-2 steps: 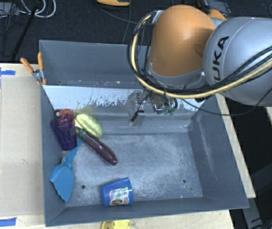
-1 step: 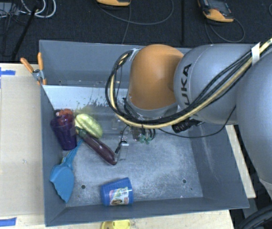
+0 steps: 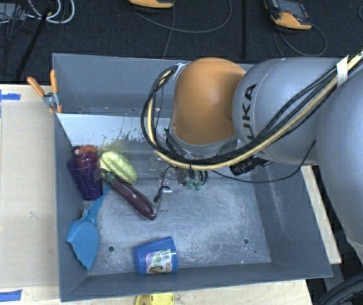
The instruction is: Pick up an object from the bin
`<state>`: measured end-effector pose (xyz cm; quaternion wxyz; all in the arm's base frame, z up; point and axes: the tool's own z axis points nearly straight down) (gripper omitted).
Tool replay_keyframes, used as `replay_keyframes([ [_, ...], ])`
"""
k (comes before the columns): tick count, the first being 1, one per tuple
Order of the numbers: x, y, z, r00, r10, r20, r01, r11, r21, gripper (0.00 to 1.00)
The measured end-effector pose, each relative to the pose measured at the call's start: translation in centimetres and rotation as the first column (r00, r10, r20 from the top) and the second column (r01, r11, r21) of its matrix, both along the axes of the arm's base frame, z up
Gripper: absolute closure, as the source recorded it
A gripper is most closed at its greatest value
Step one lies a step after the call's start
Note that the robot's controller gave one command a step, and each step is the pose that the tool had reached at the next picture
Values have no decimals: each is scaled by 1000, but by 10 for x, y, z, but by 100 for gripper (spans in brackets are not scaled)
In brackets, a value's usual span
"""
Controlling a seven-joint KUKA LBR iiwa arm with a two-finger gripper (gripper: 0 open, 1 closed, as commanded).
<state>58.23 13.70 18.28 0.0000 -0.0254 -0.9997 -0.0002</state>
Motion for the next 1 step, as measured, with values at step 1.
replay_keyframes([
  [1,11,4,-37,998,62,7,-62,998,1,0],
])
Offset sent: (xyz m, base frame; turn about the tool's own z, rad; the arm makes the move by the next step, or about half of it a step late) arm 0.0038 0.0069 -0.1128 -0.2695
